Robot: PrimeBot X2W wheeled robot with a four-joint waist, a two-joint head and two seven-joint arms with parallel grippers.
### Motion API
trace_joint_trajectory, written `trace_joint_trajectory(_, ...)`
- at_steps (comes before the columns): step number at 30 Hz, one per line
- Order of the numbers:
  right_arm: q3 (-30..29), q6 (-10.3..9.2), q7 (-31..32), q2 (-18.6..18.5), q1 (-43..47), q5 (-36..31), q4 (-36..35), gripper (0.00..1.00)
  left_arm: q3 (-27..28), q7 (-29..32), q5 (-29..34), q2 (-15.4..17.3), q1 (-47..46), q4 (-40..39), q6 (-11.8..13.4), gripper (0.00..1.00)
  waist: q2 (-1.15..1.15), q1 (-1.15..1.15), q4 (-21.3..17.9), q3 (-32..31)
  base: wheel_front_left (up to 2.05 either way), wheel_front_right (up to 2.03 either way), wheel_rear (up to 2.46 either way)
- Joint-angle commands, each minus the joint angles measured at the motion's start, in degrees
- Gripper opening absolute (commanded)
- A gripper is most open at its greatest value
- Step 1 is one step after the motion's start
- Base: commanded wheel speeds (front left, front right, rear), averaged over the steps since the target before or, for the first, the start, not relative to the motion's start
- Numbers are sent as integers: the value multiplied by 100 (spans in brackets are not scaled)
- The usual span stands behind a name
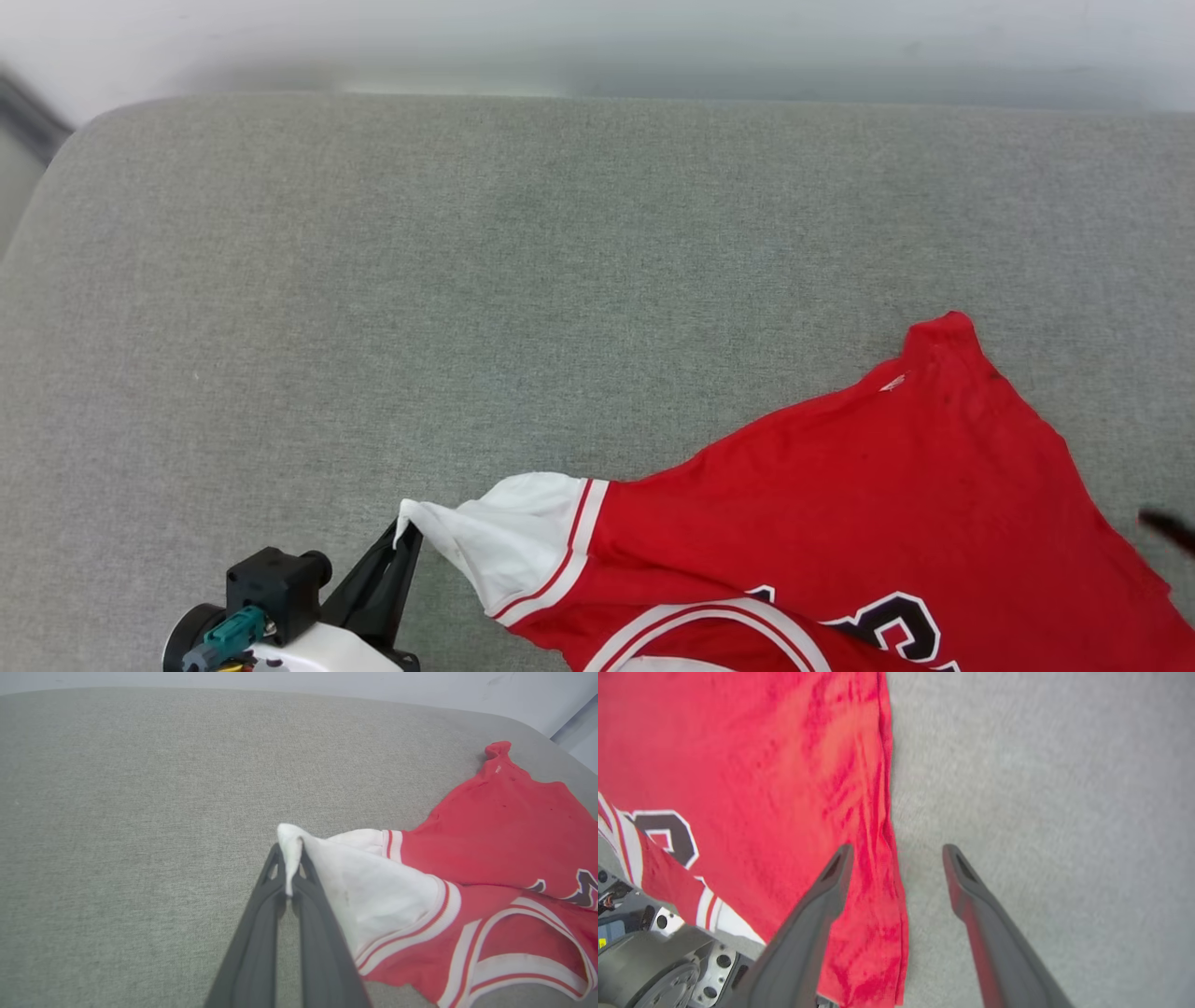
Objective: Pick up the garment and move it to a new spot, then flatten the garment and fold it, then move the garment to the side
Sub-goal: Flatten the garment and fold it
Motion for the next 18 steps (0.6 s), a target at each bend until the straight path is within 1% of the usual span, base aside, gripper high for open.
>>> trace_joint_trajectory(1, -137, -3, 73, -40, -273, -49, -128, 100, -2, 0, 51, -24, -109, 8, -16, 0, 0, 1, 39, 47, 0, 0, 0)
trace_joint_trajectory(5, -313, -3, 463, -80, -1001, -231, -378, 100, -47, 17, 128, -96, -261, 9, -82, 0, 0, 1, 173, 225, 0, 0, 0)
trace_joint_trajectory(9, -113, -4, 1076, 88, -1775, -482, -398, 100, -98, 28, 257, -204, -501, 49, -147, 0, 0, 1, 337, 465, 0, 0, 0)
trace_joint_trajectory(14, 392, -4, 1791, 610, -2748, -931, -80, 100, -145, 21, 373, -333, -729, 91, -201, 0, 0, 1, 492, 760, 0, 0, 0)
trace_joint_trajectory(18, 772, -3, 2148, 1111, -3379, -1276, 350, 100, -176, 16, 448, -433, -875, 138, -249, 0, 0, 1, 611, 966, 0, 0, 0)
